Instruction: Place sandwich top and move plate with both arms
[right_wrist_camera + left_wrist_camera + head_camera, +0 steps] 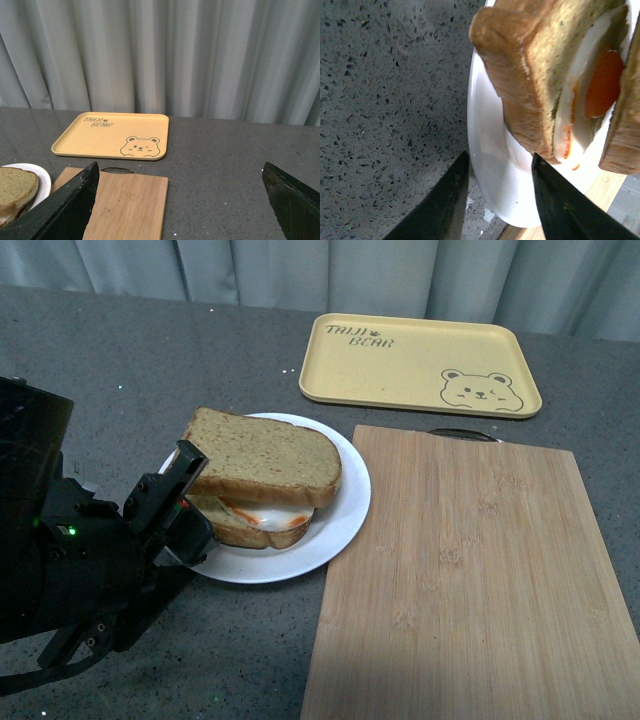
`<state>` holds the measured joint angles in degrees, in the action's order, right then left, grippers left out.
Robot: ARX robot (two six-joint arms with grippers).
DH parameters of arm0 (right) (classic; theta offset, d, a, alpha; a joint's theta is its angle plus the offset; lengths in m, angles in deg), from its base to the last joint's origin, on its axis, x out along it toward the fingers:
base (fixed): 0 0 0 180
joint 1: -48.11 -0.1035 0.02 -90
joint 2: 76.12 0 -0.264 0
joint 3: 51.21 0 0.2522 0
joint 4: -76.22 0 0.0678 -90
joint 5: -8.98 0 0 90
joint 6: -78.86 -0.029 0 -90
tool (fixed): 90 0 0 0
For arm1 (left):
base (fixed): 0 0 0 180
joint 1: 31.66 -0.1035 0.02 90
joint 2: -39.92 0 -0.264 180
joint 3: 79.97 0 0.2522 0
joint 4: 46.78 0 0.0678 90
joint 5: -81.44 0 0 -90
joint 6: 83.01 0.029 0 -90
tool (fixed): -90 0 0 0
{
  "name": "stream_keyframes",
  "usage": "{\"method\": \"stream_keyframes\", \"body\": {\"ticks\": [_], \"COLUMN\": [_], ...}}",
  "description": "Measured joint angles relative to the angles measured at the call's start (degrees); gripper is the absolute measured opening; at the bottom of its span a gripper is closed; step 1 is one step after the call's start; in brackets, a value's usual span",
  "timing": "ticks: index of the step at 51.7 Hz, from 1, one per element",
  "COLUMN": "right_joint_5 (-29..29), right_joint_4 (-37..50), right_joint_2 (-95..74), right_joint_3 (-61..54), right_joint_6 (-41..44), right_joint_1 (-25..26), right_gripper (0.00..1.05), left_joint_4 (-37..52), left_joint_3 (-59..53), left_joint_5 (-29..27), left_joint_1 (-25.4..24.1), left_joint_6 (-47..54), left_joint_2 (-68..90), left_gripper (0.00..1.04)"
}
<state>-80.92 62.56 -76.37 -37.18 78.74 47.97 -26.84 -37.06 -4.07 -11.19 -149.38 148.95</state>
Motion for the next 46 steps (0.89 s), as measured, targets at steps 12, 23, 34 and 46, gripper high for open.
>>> {"method": "stream_keyframes", "body": {"ticks": [12, 23, 34, 46], "right_joint_5": [0.0, 0.0, 0.0, 0.0], "right_joint_4": [0.0, 0.0, 0.0, 0.0], "right_joint_2": [0.0, 0.0, 0.0, 0.0], "right_joint_3": [0.0, 0.0, 0.0, 0.0], "right_joint_6": [0.0, 0.0, 0.0, 0.0], "right_joint_1": [0.0, 0.0, 0.0, 0.0], "right_gripper": [0.95, 0.95, 0.95, 0.95], "left_joint_4": [4.1, 14.5, 33.5, 41.9], "left_joint_3": [0.9, -2.7, -9.9, -7.8], "left_joint_5": [1.4, 4.9, 7.9, 6.1], "left_joint_1": [-1.5, -4.2, -5.8, -4.8], "left_joint_6": [-3.5, -6.5, -11.1, -16.5], "left_joint_2": [3.4, 5.1, 5.3, 3.0], "left_gripper": [0.06, 0.04, 0.04, 0.04]}}
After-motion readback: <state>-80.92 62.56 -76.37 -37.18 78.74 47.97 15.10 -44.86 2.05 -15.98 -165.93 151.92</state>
